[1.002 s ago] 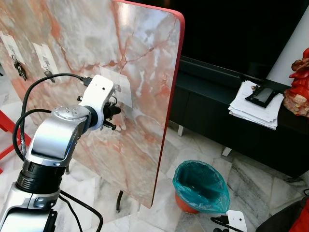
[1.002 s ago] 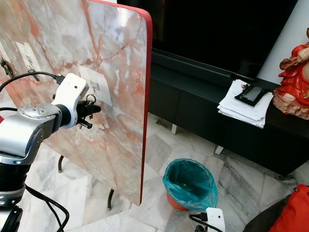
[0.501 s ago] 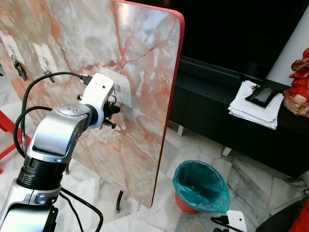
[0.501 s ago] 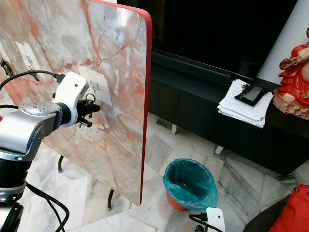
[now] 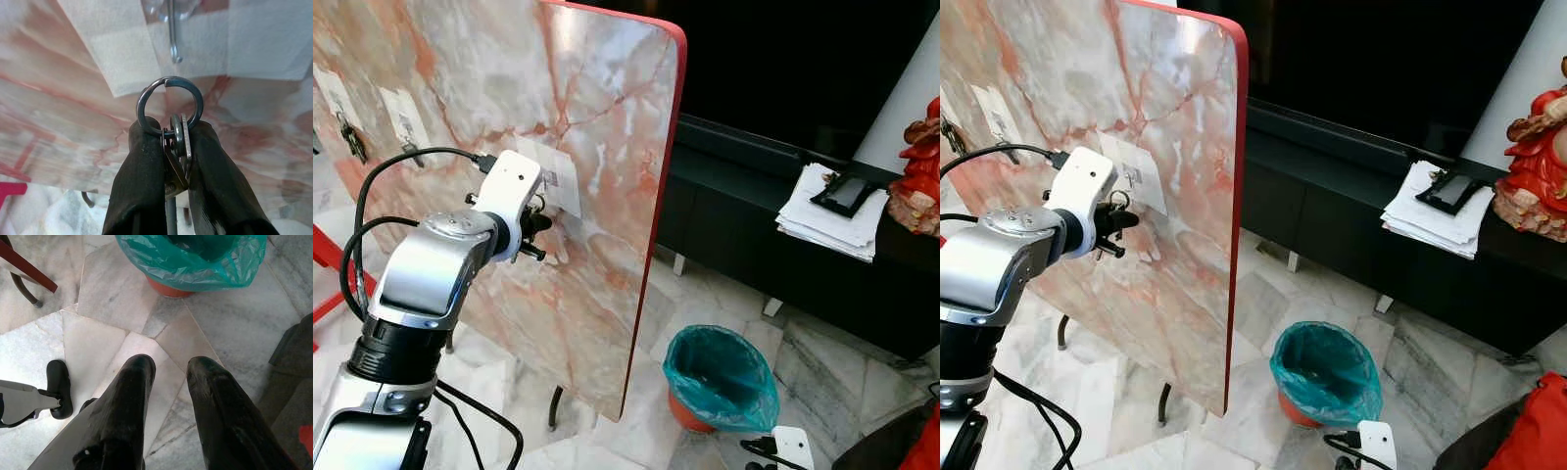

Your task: Hang keys on a hook

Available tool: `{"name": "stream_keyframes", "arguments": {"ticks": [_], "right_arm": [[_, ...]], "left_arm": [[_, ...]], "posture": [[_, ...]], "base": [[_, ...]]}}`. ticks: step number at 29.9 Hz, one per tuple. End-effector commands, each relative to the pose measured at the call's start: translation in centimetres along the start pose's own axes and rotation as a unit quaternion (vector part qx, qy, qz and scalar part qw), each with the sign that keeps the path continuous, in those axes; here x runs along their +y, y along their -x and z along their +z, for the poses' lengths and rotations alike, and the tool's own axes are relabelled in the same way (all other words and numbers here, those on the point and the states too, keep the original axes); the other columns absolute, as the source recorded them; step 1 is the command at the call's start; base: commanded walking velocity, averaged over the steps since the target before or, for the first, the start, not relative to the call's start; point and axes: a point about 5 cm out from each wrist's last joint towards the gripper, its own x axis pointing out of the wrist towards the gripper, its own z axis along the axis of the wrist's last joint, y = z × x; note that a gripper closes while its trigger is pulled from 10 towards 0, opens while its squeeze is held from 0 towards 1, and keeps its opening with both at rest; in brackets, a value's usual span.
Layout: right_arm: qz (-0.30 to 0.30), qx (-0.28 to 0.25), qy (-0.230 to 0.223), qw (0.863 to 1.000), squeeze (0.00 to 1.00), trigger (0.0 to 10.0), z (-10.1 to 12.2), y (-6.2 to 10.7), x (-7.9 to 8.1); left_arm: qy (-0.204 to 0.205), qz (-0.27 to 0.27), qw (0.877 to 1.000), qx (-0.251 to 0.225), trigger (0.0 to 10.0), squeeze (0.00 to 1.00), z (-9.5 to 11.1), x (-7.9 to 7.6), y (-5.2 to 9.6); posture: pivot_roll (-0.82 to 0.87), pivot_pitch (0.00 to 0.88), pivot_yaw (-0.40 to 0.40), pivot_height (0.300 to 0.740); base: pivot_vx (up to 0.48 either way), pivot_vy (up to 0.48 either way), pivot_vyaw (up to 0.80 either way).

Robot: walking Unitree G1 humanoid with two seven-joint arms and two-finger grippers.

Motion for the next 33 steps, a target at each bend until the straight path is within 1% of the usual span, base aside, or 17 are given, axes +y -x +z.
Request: {"name": "stream_keyframes", "arguments": {"ticks": [1,6,13,14,15,18,19,21,25,26,27,28,29,31,32,33], "right_arm": [[-0.005,0.001,-0.008,1.0,0.0,10.0,-0.1,0.1,-0.3],[-0.005,0.001,-0.009,1.0,0.0,10.0,-0.1,0.1,-0.3],[-0.005,0.001,-0.009,1.0,0.0,10.0,-0.2,0.1,-0.3],[-0.005,0.001,-0.01,1.0,0.0,10.0,-0.2,0.1,-0.3],[-0.005,0.001,-0.01,1.0,0.0,10.0,-0.2,0.1,-0.3],[-0.005,0.001,-0.01,1.0,0.0,10.0,-0.2,0.1,-0.3],[-0.005,0.001,-0.009,1.0,0.0,10.0,-0.2,0.1,-0.3],[-0.005,0.001,-0.009,1.0,0.0,10.0,-0.2,0.1,-0.3],[-0.007,0.001,-0.01,1.0,0.0,10.0,-0.3,0.1,-0.3],[-0.008,-0.001,-0.013,1.0,0.0,10.0,-0.3,0.1,-0.3],[-0.009,-0.002,-0.014,1.0,0.0,10.0,-0.3,0.1,-0.3],[-0.009,-0.005,-0.014,1.0,0.0,10.0,-0.2,0.1,-0.3],[-0.009,-0.005,-0.014,1.0,0.0,10.0,-0.2,0.1,-0.3],[-0.01,-0.012,0.007,1.0,0.0,10.0,0.0,0.1,-0.3],[-0.01,-0.012,0.007,1.0,0.0,10.0,0.0,0.1,-0.3],[-0.008,-0.03,0.018,0.999,0.0,10.0,0.5,0.1,-0.3]], "left_arm": [[-0.014,0.014,1.0,-0.016,10.0,0.0,0.9,0.3,0.0],[-0.023,0.011,0.999,-0.022,10.0,0.0,1.3,0.2,-0.3],[-0.028,0.005,0.999,-0.025,10.0,0.0,1.4,-0.2,-0.1],[-0.028,0.004,0.999,-0.023,10.0,0.0,1.2,-0.3,0.0],[-0.022,0.003,1.0,-0.011,10.0,0.0,0.4,-0.5,0.2],[-0.019,0.005,1.0,0.0,10.0,0.0,-0.5,-0.6,0.6],[-0.016,0.005,1.0,0.007,10.0,0.0,-1.1,-0.8,0.9],[-0.016,0.005,1.0,0.007,10.0,0.0,-1.5,-1.0,1.1],[-0.034,0.007,0.999,-0.005,10.0,0.0,-2.5,-1.9,1.5],[-0.05,0.007,0.999,-0.007,10.0,0.0,-2.9,-2.3,1.6],[-0.054,0.007,0.998,-0.008,10.0,0.0,-3.1,-2.5,1.6],[-0.052,0.01,0.998,-0.017,10.0,0.0,-3.3,-2.9,1.7],[-0.052,0.01,0.998,-0.017,10.0,0.0,-3.3,-2.9,1.7],[-0.047,0.004,0.998,-0.033,10.0,0.0,-3.8,-3.8,1.7],[-0.047,0.004,0.998,-0.033,10.0,0.0,-3.8,-3.8,1.7],[-0.032,-0.018,0.998,-0.054,10.0,0.0,-4.5,-4.8,1.8]], "posture": [[0.01,0.0,-0.086,0.74],[0.01,0.0,-0.086,0.74],[0.0,0.0,-0.081,0.74],[0.0,0.0,-0.08,0.74],[0.0,0.0,-0.08,0.74],[0.0,0.0,-0.081,0.74],[0.0,0.0,-0.081,0.74],[0.01,0.0,-0.081,0.74],[0.01,0.0,-0.08,0.74],[0.01,0.0,-0.079,0.74],[0.01,0.0,-0.079,0.74],[0.01,0.0,-0.079,0.74],[0.01,0.0,-0.079,0.74],[0.01,0.0,-0.078,0.74],[0.01,0.0,-0.078,0.74],[0.01,0.0,-0.08,0.74]], "base": [[0.0,0.0,0.0],[0.0,0.0,0.0],[0.0,0.0,0.0],[0.0,0.0,0.0],[0.0,0.0,0.0],[0.0,0.0,0.0],[0.0,0.0,0.0],[0.0,0.0,0.0],[0.0,0.0,0.0],[0.0,0.0,0.0],[0.0,0.0,0.0],[0.0,0.0,0.0],[0.0,0.0,0.0],[0.0,0.0,0.0],[0.0,0.0,0.0],[0.0,0.0,0.0]]}}
